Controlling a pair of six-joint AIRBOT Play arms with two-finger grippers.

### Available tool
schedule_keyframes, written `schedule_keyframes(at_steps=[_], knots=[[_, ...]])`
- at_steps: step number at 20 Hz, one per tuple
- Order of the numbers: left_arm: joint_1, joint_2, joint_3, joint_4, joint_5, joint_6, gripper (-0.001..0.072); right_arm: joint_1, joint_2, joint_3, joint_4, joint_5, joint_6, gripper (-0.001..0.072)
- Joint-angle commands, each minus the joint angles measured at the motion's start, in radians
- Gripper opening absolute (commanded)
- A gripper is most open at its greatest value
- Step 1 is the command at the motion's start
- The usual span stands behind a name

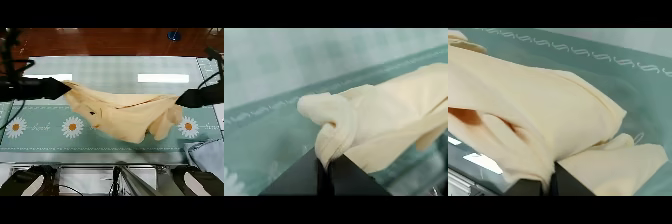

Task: Fold the shirts.

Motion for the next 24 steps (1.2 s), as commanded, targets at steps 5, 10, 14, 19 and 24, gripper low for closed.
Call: schedule_keyframes(at_steps=[5, 10, 14, 19, 24], knots=[[-0.058, -0.313, -0.117, -0.006, 0.534, 0.054, 0.0019, 0.000, -0.265, -0.034, 0.086, -0.335, -0.153, 0.0026], [-0.068, -0.452, -0.117, -0.010, 0.724, 0.053, 0.0020, 0.000, -0.374, -0.034, 0.085, -0.402, -0.269, 0.0026], [-0.068, -0.489, -0.117, -0.010, 0.785, 0.053, 0.0026, 0.000, -0.381, -0.034, 0.090, -0.466, -0.307, 0.0026], [-0.058, -0.489, -0.105, -0.010, 0.770, 0.053, 0.0528, 0.000, -0.381, -0.034, 0.116, -0.435, -0.307, 0.0026], [0.034, -0.390, 0.023, -0.010, 0.204, -0.023, 0.0684, 0.000, -0.369, -0.034, 0.154, -0.378, -0.307, 0.0026]])
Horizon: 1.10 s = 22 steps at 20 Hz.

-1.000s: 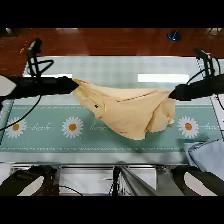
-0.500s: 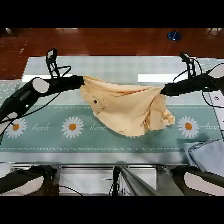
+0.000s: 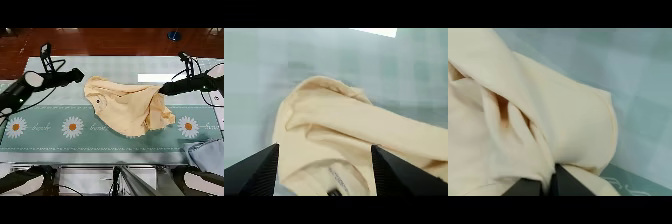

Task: Fold the shirts.

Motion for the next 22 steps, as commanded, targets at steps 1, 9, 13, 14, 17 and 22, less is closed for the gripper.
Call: schedule_keyframes(at_steps=[1, 9, 13, 14, 17, 22], knots=[[0.040, 0.058, 0.056, 0.000, -0.494, -0.071, 0.0684, 0.000, 0.004, 0.000, 0.018, 0.014, -0.002, 0.0026], [-0.254, 0.018, -0.142, -0.237, -0.510, -0.055, 0.0684, 0.000, 0.004, 0.000, 0.013, 0.014, -0.010, 0.0026], [-0.374, -0.112, -0.146, -0.324, -0.419, -0.055, 0.0684, -0.001, 0.004, 0.000, 0.012, 0.009, -0.014, 0.0026], [-0.391, -0.138, -0.145, -0.344, -0.394, -0.046, 0.0684, -0.001, 0.004, 0.000, 0.013, 0.009, -0.014, 0.0026], [-0.423, -0.210, -0.141, -0.368, -0.350, -0.022, 0.0684, -0.001, 0.004, 0.000, 0.013, 0.009, -0.017, 0.0026], [-0.423, -0.266, -0.138, -0.440, -0.303, 0.005, 0.0683, -0.001, 0.004, -0.001, 0.013, 0.009, -0.017, 0.0026]])
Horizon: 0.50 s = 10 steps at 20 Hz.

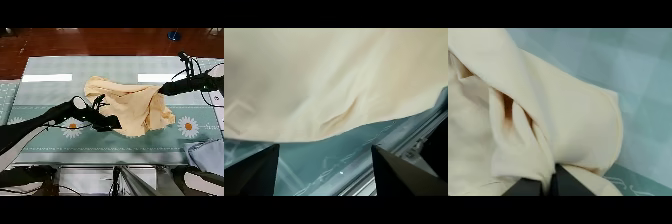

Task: Fold the shirts.

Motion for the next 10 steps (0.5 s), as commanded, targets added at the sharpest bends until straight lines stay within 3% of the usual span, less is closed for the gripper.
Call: schedule_keyframes(at_steps=[1, 6, 7, 9, 10], knots=[[-0.010, -0.039, 0.000, -0.090, 0.059, 0.046, 0.0683, -0.001, 0.001, 0.000, 0.000, 0.000, -0.001, 0.0026], [-0.010, -0.070, 0.000, -0.172, 0.122, 0.060, 0.0664, -0.001, 0.001, -0.001, 0.001, 0.013, -0.001, 0.0026], [-0.010, -0.076, 0.000, -0.175, 0.122, 0.060, 0.0550, -0.001, 0.001, 0.000, 0.001, 0.019, -0.001, 0.0026], [-0.010, -0.086, 0.000, -0.186, 0.133, 0.060, 0.0250, -0.001, 0.001, 0.000, 0.001, 0.034, -0.001, 0.0026], [-0.010, -0.092, 0.001, -0.197, 0.140, 0.060, 0.0172, -0.001, 0.001, 0.000, 0.002, 0.045, 0.000, 0.0026]])
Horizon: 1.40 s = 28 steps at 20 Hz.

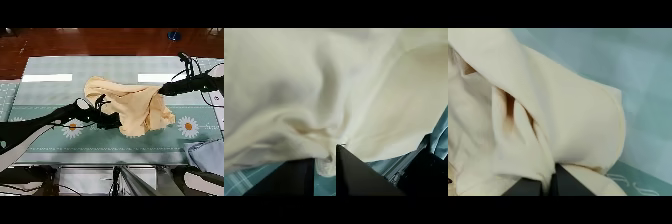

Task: Fold the shirts.

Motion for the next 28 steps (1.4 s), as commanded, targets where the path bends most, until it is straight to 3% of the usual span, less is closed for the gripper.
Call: schedule_keyframes(at_steps=[1, 3, 8, 11, 13, 14, 15, 16, 18, 21, 22, 28], knots=[[0.000, -0.021, 0.001, -0.050, 0.024, 0.004, 0.0128, 0.000, 0.001, -0.001, 0.001, 0.036, 0.001, 0.0026], [0.000, -0.021, 0.001, -0.053, 0.026, 0.039, 0.0023, -0.001, 0.003, 0.000, 0.001, 0.057, 0.001, 0.0026], [0.000, -0.019, 0.011, -0.056, -0.043, 0.121, 0.0021, -0.001, 0.080, 0.000, -0.071, 0.070, 0.002, 0.0027], [0.001, -0.016, 0.022, -0.056, -0.070, 0.146, 0.0021, -0.001, 0.146, 0.000, -0.211, 0.061, 0.060, 0.0026], [0.000, -0.013, 0.031, -0.056, -0.079, 0.158, 0.0021, -0.001, 0.152, 0.000, -0.203, 0.062, 0.072, 0.0034], [0.001, -0.013, 0.037, -0.056, -0.087, 0.164, 0.0021, -0.001, 0.150, 0.000, -0.176, 0.060, 0.072, 0.0179], [0.002, -0.013, 0.043, -0.056, -0.091, 0.165, 0.0021, -0.001, 0.150, 0.000, -0.143, 0.062, 0.072, 0.0420], [0.002, -0.013, 0.051, -0.056, -0.093, 0.165, 0.0021, -0.001, 0.153, 0.000, -0.132, 0.068, 0.072, 0.0529], [0.002, -0.013, 0.069, -0.056, -0.097, 0.165, 0.0021, -0.009, 0.172, 0.008, -0.225, 0.113, 0.123, 0.0529], [0.002, -0.013, 0.096, -0.056, -0.105, 0.171, 0.0021, -0.072, 0.230, 0.003, -0.595, 0.201, 0.271, 0.0529], [0.002, -0.013, 0.101, -0.056, -0.107, 0.174, 0.0021, -0.117, 0.246, -0.012, -0.634, 0.210, 0.305, 0.0529], [0.023, -0.013, 0.112, -0.056, -0.174, 0.225, 0.0021, -0.354, 0.310, -0.332, -0.227, 0.183, 0.221, 0.0539]])
